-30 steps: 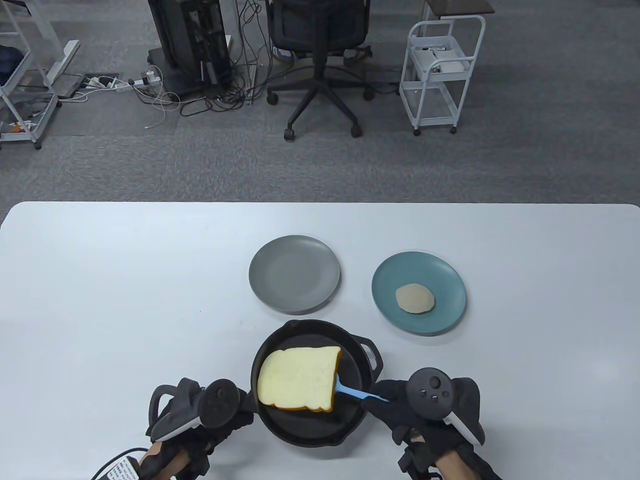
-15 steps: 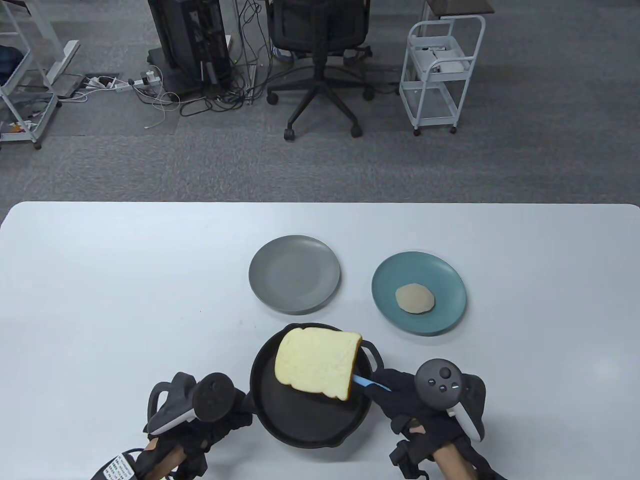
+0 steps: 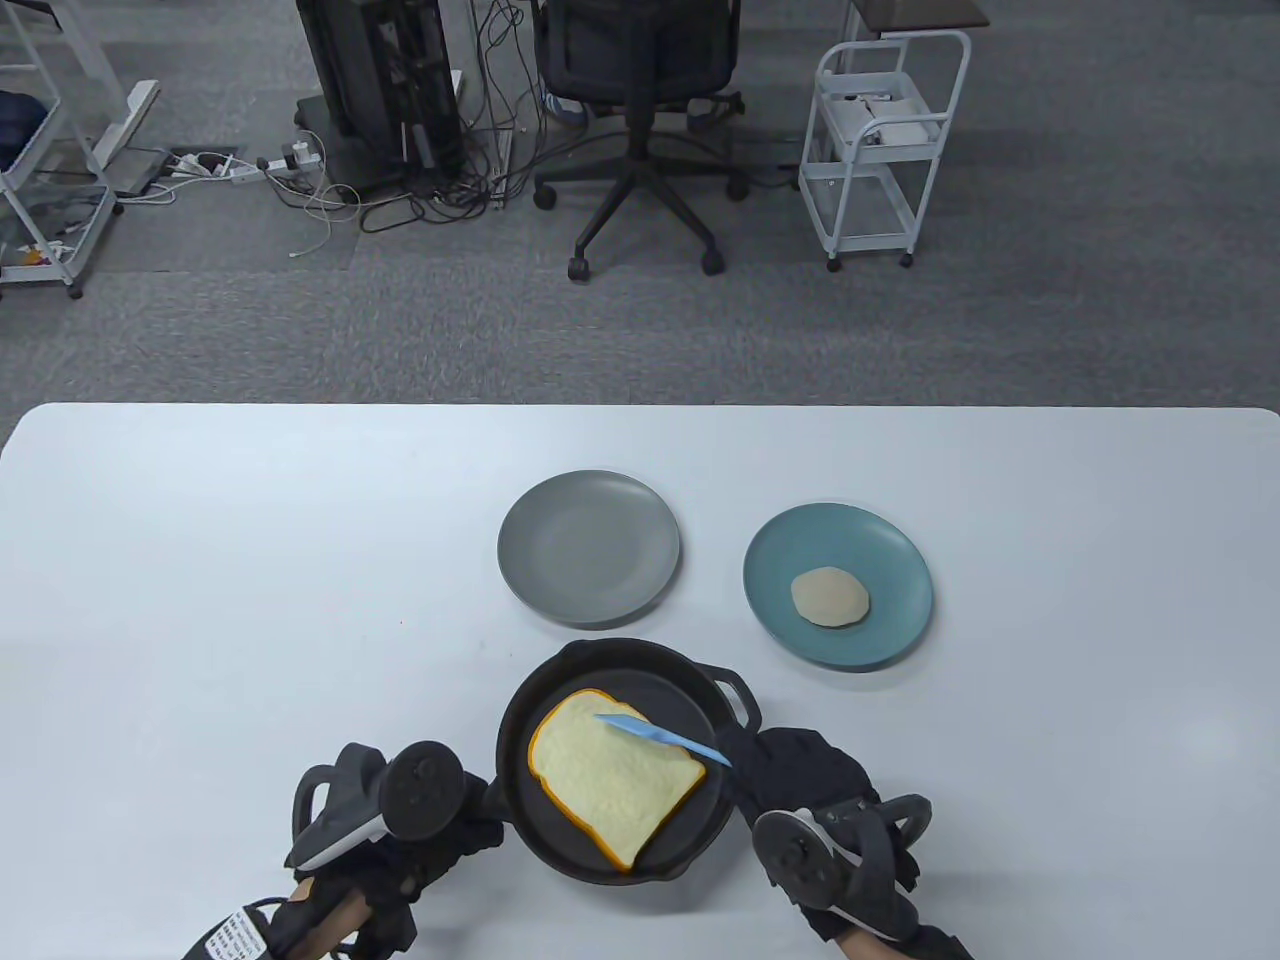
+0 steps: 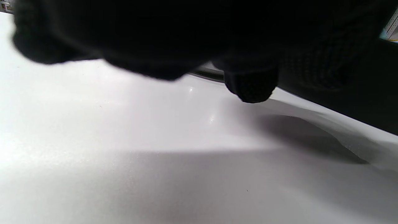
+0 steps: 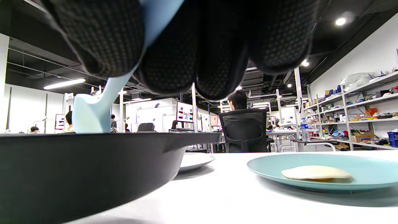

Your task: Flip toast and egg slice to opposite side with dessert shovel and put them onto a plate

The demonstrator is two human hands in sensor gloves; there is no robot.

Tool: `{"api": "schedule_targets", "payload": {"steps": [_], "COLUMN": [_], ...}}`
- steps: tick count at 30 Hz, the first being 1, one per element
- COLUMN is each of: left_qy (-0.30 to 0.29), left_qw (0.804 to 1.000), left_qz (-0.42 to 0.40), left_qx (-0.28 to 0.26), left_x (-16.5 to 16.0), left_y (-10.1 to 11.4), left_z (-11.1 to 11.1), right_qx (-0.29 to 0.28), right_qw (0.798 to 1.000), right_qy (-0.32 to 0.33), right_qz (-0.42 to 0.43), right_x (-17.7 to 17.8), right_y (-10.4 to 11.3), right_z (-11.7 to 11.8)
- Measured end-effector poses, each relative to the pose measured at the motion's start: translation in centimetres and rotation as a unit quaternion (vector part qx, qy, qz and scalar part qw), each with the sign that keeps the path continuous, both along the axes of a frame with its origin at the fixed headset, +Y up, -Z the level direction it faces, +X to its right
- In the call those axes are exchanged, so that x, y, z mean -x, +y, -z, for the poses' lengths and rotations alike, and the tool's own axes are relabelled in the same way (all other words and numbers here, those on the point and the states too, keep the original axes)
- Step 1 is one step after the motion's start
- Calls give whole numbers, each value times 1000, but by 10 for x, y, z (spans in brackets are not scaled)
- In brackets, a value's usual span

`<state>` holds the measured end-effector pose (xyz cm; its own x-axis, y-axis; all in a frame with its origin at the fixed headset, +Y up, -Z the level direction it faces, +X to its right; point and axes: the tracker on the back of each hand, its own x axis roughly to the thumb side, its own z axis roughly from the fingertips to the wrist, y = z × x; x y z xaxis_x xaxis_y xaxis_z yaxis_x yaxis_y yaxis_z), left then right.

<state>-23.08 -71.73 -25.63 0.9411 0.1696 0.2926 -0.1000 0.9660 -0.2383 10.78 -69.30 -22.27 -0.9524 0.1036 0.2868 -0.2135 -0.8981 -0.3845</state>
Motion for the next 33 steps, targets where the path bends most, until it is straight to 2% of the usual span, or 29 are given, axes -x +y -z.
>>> {"api": "schedule_targets", "payload": {"steps": [10, 20, 27, 33], "left_qy": [5, 12, 37, 51], "left_qw": [1000, 1000, 998, 996], "left_qz": [-7, 3, 2, 13], "left_qx": [-4, -14, -50, -71], "left_x": [2, 5, 12, 12], "left_y": [1, 1, 10, 13], "left_z": [1, 3, 4, 2], "right_qx": [30, 54, 186, 261], "right_qw": [997, 994, 973, 956], "right_qy": [-13, -48, -95, -129], "right_qz": [63, 76, 95, 31], "right_x": [-13, -25, -42, -27], "right_y": [2, 12, 45, 68], "right_z": [4, 2, -3, -4]}}
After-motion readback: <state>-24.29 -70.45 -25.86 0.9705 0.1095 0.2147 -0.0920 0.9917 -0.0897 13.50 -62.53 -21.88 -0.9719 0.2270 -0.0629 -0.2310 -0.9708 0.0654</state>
